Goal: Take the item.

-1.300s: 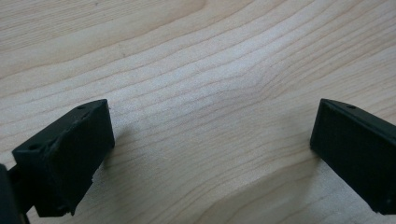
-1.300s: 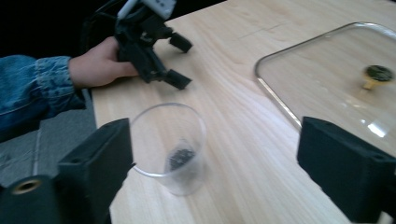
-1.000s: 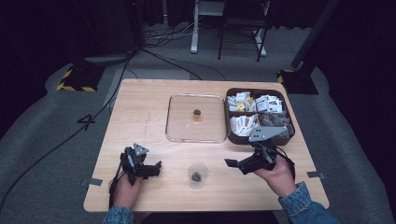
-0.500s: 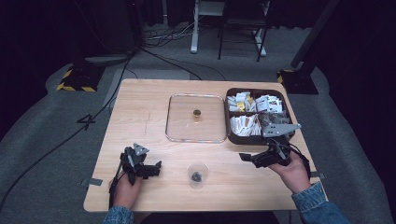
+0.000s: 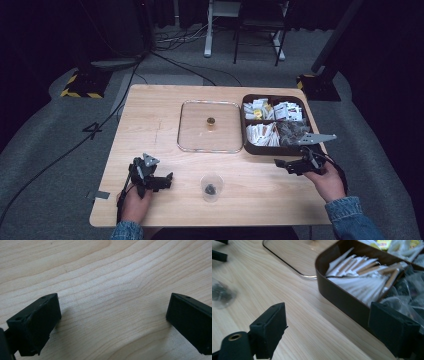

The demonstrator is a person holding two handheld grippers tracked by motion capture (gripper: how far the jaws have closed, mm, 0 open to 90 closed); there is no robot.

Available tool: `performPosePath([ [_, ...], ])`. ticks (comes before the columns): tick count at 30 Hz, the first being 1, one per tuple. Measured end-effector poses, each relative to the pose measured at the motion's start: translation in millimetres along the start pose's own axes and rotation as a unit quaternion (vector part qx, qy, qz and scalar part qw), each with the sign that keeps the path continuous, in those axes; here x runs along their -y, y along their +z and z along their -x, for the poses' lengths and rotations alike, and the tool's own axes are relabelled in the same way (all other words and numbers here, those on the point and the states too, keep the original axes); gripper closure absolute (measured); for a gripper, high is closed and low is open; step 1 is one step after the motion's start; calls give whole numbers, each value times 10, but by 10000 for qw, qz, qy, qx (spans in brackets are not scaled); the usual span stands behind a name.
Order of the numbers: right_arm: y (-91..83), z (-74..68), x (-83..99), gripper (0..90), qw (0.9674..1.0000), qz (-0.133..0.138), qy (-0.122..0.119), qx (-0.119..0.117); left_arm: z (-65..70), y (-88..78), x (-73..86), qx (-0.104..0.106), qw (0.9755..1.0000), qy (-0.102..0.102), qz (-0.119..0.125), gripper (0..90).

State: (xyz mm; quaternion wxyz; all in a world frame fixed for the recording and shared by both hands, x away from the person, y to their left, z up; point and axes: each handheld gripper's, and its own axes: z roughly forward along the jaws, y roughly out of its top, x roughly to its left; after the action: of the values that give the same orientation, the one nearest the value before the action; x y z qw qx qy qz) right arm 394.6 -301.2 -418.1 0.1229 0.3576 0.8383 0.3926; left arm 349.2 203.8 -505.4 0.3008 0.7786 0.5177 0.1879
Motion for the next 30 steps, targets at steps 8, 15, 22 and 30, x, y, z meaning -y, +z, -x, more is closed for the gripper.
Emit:
performPosePath([
  [8, 68, 196, 282, 153, 9993, -186, 283, 155, 0, 0, 0, 0, 10000, 1, 1, 0],
  [15, 143, 287, 513, 153, 9983, -281, 486, 176, 1, 1, 0, 8, 10000, -11, 1, 0],
  [22, 228, 289, 672, 153, 9979, -367, 516, 162, 2, 1, 0, 8, 10000, -15, 2, 0],
  [30, 284, 241, 762, 152, 9987, -322, 233, 330, 0, 0, 0, -1, 10000, 1, -1, 0],
])
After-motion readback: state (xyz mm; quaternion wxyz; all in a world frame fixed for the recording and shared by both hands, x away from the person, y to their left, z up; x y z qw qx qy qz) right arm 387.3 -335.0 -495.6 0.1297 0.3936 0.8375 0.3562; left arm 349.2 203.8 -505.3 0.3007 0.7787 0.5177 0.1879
